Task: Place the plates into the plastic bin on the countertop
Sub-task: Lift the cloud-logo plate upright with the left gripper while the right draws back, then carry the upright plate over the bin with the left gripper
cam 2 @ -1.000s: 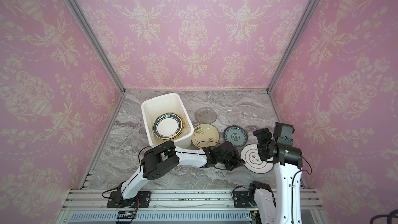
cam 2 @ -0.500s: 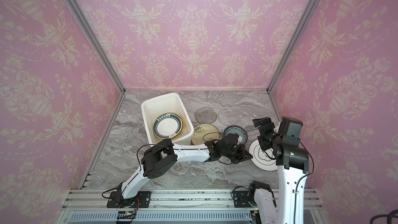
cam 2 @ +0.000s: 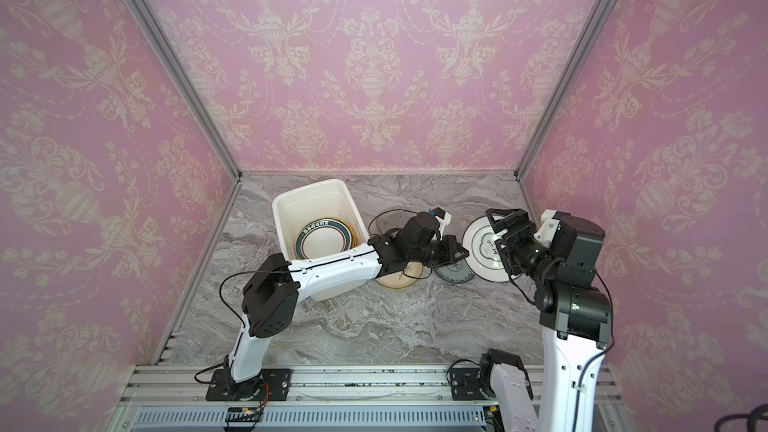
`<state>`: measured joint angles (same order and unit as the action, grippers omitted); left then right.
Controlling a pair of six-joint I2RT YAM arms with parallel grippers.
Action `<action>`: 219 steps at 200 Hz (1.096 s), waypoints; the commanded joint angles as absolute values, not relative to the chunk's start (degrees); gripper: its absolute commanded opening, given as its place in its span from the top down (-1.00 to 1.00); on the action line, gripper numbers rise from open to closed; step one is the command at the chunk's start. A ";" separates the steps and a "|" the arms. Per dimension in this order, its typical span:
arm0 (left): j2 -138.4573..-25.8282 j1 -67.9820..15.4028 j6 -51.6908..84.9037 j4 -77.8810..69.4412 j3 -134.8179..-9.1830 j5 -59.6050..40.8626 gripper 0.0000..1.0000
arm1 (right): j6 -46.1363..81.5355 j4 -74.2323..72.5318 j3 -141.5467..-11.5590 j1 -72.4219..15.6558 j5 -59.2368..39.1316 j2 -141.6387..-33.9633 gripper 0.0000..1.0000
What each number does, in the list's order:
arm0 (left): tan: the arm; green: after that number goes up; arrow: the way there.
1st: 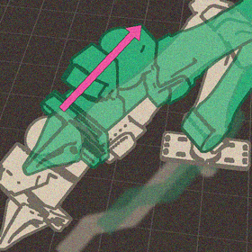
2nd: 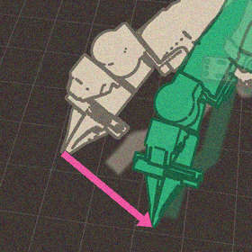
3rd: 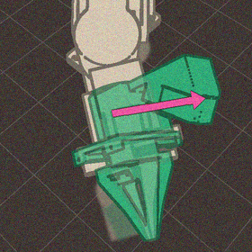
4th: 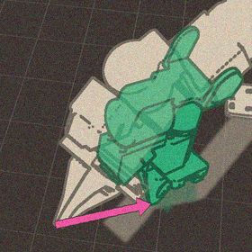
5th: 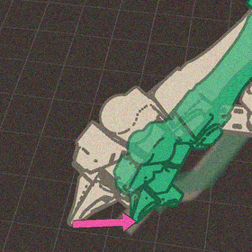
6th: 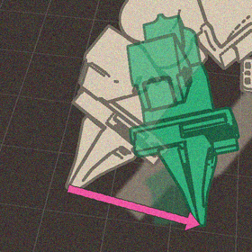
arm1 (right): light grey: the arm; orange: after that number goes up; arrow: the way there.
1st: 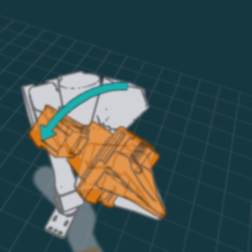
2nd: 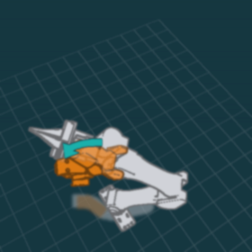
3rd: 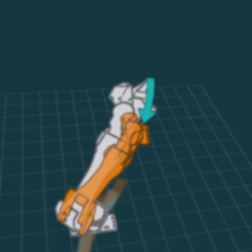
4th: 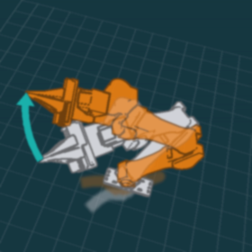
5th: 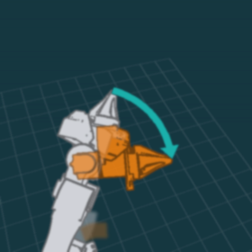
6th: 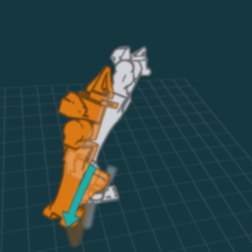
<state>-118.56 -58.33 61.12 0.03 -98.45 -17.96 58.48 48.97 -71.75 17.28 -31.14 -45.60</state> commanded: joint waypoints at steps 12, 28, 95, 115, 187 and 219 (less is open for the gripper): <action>-112.65 -56.99 52.86 1.31 -100.53 -13.38 1.00 | 57.47 48.52 -73.04 17.67 -34.53 -45.62 -0.79; -110.47 -55.89 49.68 2.31 -100.63 -11.11 1.00 | 57.66 47.26 -73.36 17.68 -36.25 -45.79 -0.78; -99.38 -48.74 39.92 8.45 -98.14 -4.74 1.00 | 59.45 40.08 -71.65 17.67 -41.42 -44.84 -0.78; -95.13 -46.51 39.62 10.14 -95.47 -3.38 1.00 | 60.15 39.25 -70.22 17.67 -41.44 -44.34 -0.79; -80.70 -40.25 38.77 20.35 -87.54 -1.56 1.00 | 60.91 38.08 -68.29 16.64 -41.20 -43.95 -0.78; -75.47 -37.21 37.26 25.17 -85.42 -1.31 1.00 | 60.01 38.13 -68.38 13.01 -38.91 -44.12 -0.77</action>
